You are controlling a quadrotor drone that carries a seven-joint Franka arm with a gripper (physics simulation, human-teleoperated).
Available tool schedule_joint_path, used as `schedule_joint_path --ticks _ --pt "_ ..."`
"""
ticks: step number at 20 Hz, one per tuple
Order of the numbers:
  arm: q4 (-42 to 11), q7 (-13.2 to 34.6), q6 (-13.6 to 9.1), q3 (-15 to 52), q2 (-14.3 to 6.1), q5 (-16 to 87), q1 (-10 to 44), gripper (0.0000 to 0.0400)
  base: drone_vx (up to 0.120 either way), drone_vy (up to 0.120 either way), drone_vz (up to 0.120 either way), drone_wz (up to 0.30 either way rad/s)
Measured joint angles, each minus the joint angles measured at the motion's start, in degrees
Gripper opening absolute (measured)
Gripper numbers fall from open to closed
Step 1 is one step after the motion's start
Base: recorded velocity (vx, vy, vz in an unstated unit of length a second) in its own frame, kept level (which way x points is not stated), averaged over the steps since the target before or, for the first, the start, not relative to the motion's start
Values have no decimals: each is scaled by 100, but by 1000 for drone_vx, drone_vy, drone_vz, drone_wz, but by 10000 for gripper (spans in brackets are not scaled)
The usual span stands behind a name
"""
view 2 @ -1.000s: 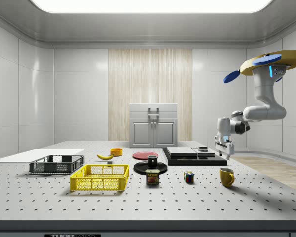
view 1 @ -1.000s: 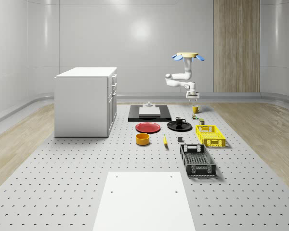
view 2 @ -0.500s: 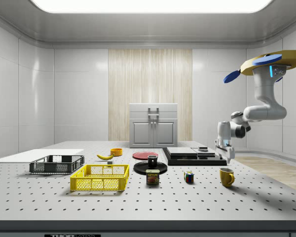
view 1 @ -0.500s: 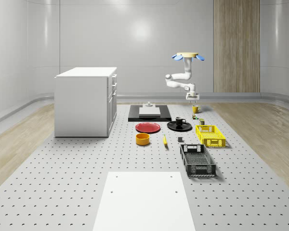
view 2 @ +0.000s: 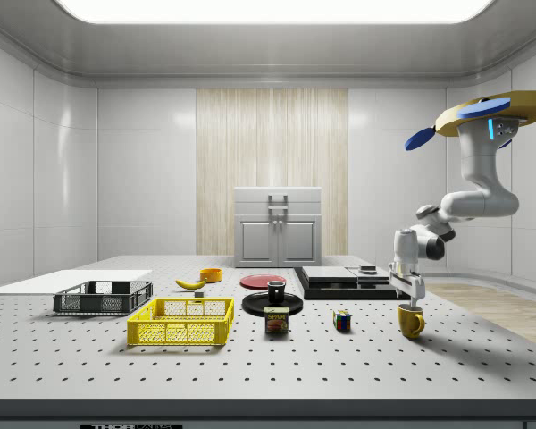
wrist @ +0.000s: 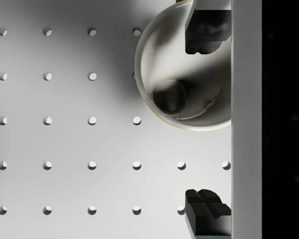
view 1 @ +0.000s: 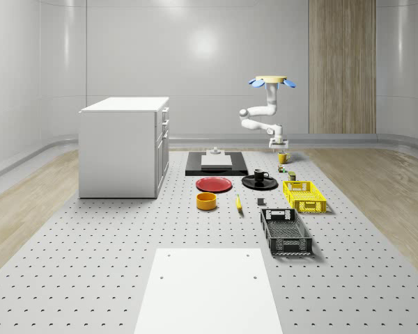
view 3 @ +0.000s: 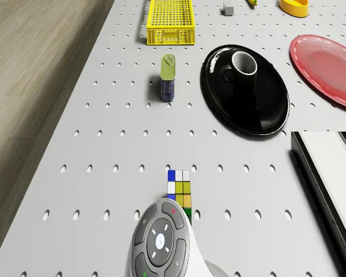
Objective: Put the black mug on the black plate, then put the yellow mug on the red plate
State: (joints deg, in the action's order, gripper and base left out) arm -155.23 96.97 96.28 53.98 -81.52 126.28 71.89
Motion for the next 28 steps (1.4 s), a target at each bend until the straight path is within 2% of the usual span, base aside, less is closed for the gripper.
schedule_joint_path --ticks 9,16,24,26,28 --pt "218 -67 89 -298 156 312 19 400 0 0 0 0" --pt "346 -132 28 -309 312 368 44 400 0 0 0 0" --pt "375 -227 -15 -315 381 397 -34 400 0 0 0 0" --pt "375 -242 -29 -318 397 406 -50 301 0 0 0 0" --pt "375 -256 -43 -321 413 414 -65 226 0 0 0 0"
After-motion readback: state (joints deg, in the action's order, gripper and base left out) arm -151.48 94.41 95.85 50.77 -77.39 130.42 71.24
